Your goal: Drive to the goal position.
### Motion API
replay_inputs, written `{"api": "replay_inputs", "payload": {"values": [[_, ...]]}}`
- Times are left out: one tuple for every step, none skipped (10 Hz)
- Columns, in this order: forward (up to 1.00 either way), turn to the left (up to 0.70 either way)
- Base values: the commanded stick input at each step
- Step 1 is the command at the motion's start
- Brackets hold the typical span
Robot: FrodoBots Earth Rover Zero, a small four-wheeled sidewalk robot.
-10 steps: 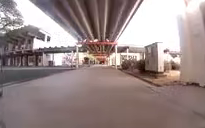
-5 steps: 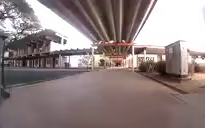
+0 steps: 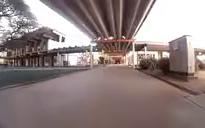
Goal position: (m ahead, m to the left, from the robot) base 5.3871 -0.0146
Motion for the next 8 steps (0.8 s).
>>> {"api": "replay_inputs", "payload": {"values": [[0.7, 0.0], [0.7, 0.0], [0.7, 0.0], [0.7, 0.0], [0.7, 0.0], [0.7, 0.0], [0.7, 0.0], [0.7, 0.0]]}}
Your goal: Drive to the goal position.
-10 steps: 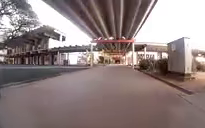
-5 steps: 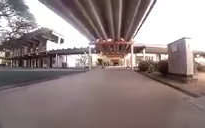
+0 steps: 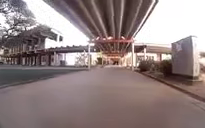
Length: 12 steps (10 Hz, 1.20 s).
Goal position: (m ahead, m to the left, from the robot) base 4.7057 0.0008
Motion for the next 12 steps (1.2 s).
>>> {"api": "replay_inputs", "payload": {"values": [[0.7, 0.0], [0.7, 0.0], [0.7, 0.0], [0.7, 0.0], [0.7, 0.0], [0.7, 0.0], [0.7, 0.0], [0.7, 0.0], [0.7, 0.0], [0.7, 0.0], [0.7, 0.0], [0.7, 0.0]]}}
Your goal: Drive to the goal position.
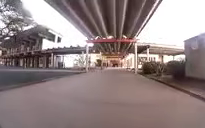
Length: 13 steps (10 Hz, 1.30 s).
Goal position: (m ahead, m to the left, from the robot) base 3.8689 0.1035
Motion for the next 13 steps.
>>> {"api": "replay_inputs", "payload": {"values": [[0.7, 0.0], [0.7, 0.0], [0.7, 0.0], [0.7, 0.0], [0.7, 0.0], [0.7, 0.0], [0.7, 0.0], [0.7, 0.0], [0.7, 0.0], [0.7, 0.0], [0.7, -0.12], [0.7, -0.3], [0.7, -0.24]]}}
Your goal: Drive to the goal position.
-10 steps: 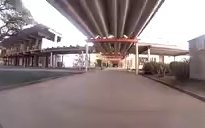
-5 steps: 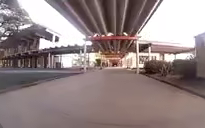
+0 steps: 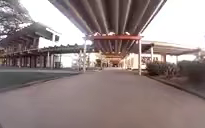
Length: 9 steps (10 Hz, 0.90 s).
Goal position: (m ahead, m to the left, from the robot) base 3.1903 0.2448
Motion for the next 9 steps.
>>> {"api": "replay_inputs", "payload": {"values": [[0.7, -0.07], [0.7, 0.0], [0.7, 0.0], [0.7, 0.0], [0.7, 0.0], [0.7, 0.0], [0.7, 0.0], [0.7, 0.0], [0.7, 0.0]]}}
